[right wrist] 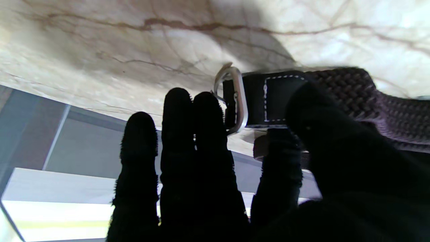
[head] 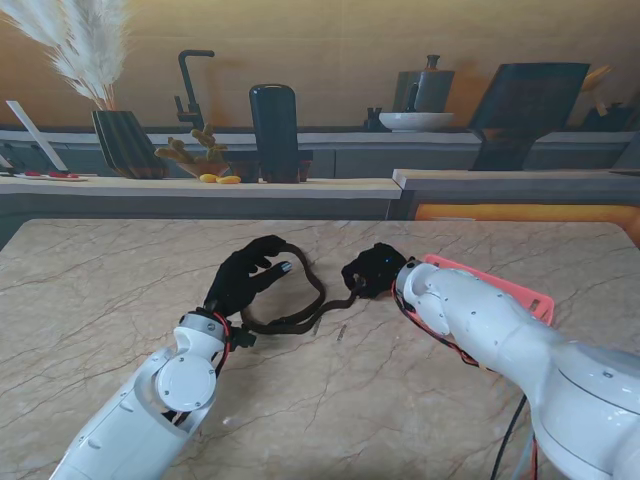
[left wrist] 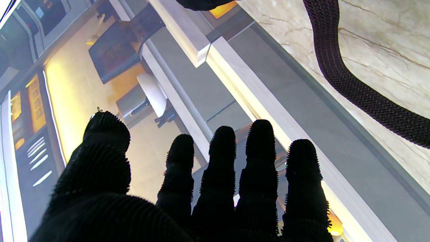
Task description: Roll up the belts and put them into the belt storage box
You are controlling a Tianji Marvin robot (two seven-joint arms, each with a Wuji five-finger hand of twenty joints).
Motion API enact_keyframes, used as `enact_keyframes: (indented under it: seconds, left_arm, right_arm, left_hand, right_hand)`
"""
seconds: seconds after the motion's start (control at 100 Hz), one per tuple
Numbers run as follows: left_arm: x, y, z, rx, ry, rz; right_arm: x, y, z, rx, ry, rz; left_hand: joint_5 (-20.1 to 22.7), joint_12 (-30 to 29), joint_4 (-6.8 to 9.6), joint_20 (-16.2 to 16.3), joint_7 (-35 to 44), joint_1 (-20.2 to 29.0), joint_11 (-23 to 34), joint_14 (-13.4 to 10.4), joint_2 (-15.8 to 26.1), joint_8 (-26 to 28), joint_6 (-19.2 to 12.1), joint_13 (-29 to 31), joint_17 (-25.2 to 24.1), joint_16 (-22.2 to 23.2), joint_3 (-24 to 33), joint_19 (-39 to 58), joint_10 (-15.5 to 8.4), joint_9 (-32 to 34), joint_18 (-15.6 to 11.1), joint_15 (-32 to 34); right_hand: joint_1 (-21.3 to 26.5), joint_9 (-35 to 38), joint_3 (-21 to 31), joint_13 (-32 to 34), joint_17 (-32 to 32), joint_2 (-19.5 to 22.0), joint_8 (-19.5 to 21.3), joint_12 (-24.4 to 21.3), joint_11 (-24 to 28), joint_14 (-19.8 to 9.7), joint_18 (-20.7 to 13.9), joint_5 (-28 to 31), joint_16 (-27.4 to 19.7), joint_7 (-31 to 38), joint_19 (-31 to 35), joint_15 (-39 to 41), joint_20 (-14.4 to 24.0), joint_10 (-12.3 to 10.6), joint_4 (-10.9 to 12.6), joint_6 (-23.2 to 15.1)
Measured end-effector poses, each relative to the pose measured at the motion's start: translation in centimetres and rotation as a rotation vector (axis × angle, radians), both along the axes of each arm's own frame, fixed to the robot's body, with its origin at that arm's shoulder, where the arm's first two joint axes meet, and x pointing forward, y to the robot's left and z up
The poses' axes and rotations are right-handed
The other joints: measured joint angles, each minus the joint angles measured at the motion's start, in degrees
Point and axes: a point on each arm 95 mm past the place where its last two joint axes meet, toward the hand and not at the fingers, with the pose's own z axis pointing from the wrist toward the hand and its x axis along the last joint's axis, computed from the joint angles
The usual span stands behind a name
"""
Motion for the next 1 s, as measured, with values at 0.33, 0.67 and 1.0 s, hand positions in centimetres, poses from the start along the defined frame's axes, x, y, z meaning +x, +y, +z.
enact_keyframes:
  seconds: [0.33, 0.67, 1.0]
  left_arm:
    - [-0.1, 0.1, 0.1, -0.005, -0.011, -0.001]
    - [-0.5, 0.1, 0.2, 0.019, -0.059, -0.018]
    - [-1.2, 0.0, 0.4, 0.033, -0.098, -0.049]
  right_arm:
    - [-3.6, -0.4, 2.2, 0.037, 0.197, -0.003]
    - [-6.9, -2.0, 2.4, 0.257, 0.519, -0.142]
    - [-9.6, -1.4, 3.4, 0.670, 0.662, -0.294]
  left_hand:
    - [1.3, 0.3, 0.00, 0.0, 0.0, 0.0, 0.0, 0.0, 0.0, 0.0, 0.0, 0.0, 0.0, 0.0, 0.0, 0.0, 0.0, 0.0, 0.0, 0.0]
    - [1.3, 0.0, 0.00, 0.0, 0.0, 0.0, 0.0, 0.1, 0.0, 0.0, 0.0, -3.5, -0.3, -1.9, 0.0, 0.0, 0.0, -1.7, 0.0, -4.5]
    - [1.3, -0.6, 0.00, 0.0, 0.0, 0.0, -1.1, -0.4, 0.0, 0.0, 0.0, -5.7, -0.9, -3.5, 0.0, -1.9, 0.0, -4.2, -0.3, -6.6]
  right_hand:
    - [1.1, -2.5, 1.9, -2.0, -4.3, -2.0, 5.8, 2.4, -4.7, -0.3, 1.5, 2.7, 0.8, -3.3, -6.5, -5.9, -0.5, -0.3, -1.3, 2.4]
    - [1.8, -16.0, 0.7, -12.3, -9.4, 0.3, 12.4, 0.1, -15.2, -1.1, 2.0, 3.2, -5.3, -3.8, -18.1, -22.8, 1.9, -0.6, -1.2, 4.9]
    - [1.8, -17.6, 0.7, -14.3, -10.2, 0.3, 12.4, -1.2, -18.5, -0.3, 2.9, 4.5, -9.0, -4.5, -22.7, -28.1, 2.0, -0.3, -1.1, 6.7]
